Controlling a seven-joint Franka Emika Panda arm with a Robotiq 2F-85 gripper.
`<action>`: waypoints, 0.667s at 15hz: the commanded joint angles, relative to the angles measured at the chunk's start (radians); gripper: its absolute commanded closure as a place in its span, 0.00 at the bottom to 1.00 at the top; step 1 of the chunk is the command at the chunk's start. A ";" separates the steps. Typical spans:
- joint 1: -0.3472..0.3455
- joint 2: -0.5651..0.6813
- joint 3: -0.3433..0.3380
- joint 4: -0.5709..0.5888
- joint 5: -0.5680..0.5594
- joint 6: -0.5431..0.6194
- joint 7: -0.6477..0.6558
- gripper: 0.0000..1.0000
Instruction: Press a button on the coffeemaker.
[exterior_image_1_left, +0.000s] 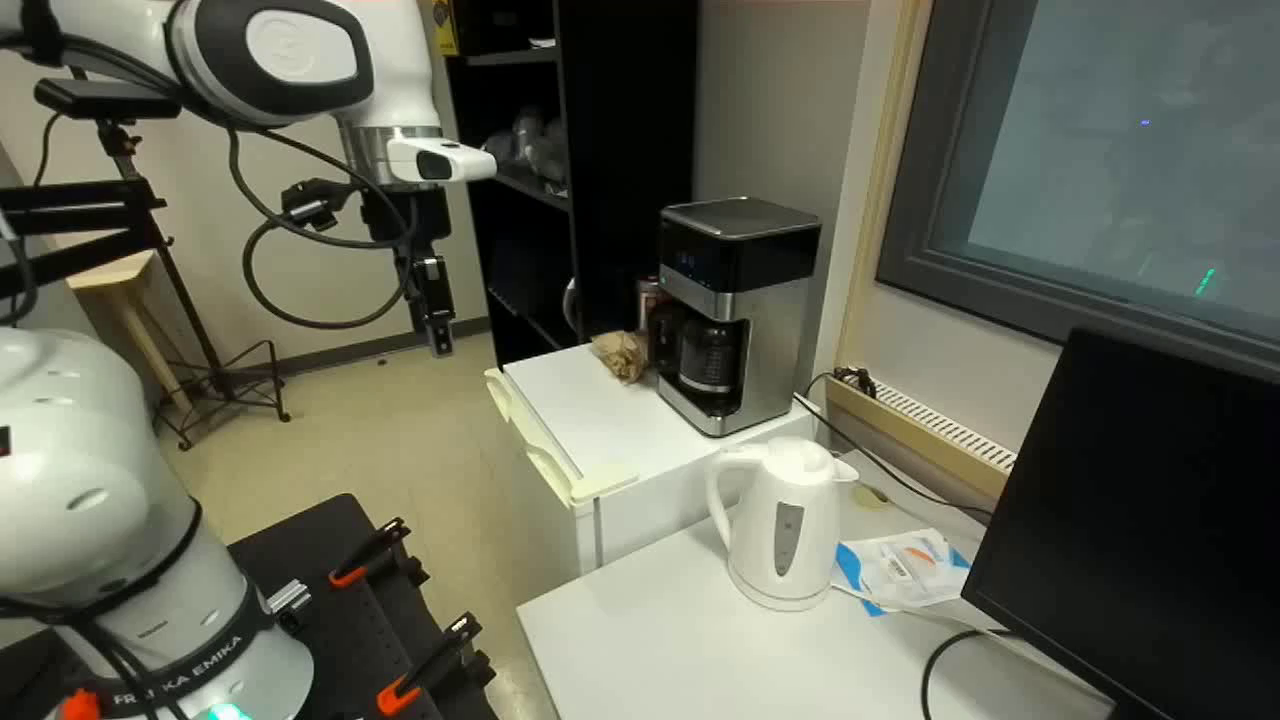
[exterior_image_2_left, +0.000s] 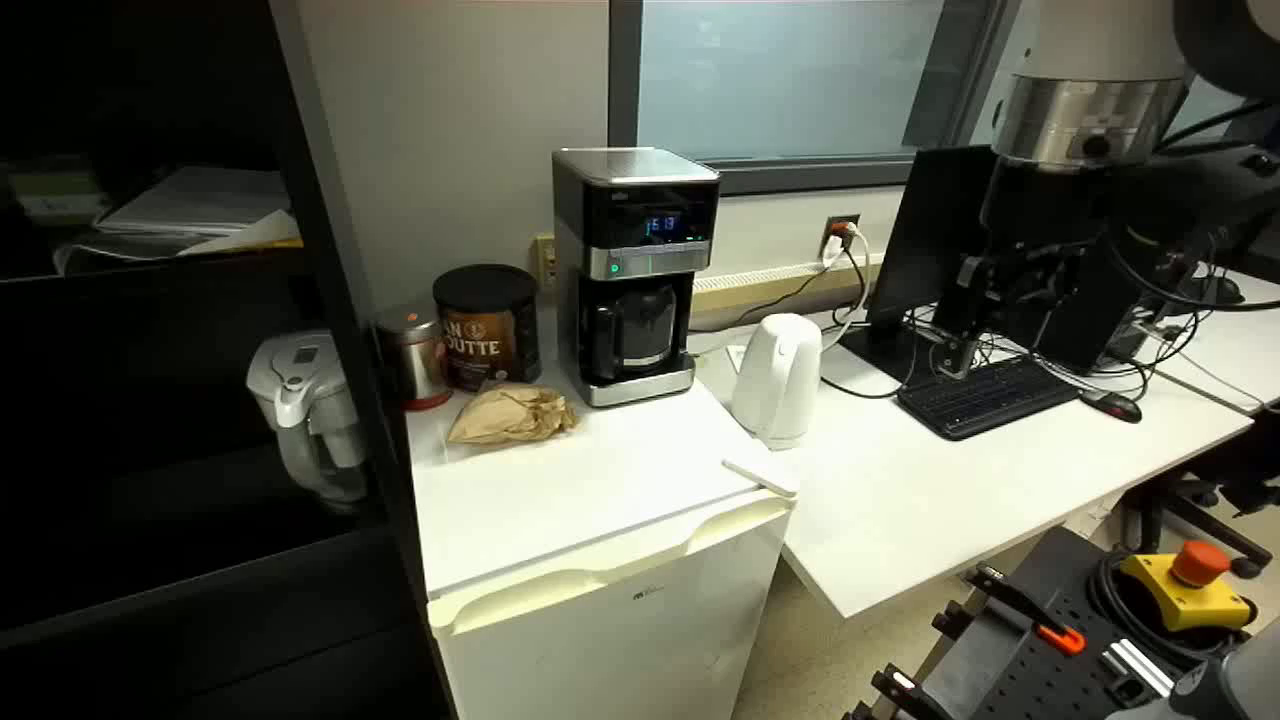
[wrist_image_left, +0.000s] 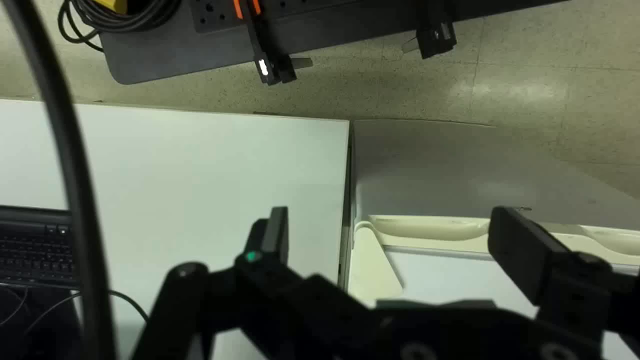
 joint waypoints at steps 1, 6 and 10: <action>0.000 0.000 0.000 0.002 0.000 -0.002 0.000 0.00; 0.000 0.000 0.000 0.002 0.000 -0.002 0.000 0.00; 0.003 0.041 -0.005 0.018 -0.041 0.013 -0.057 0.00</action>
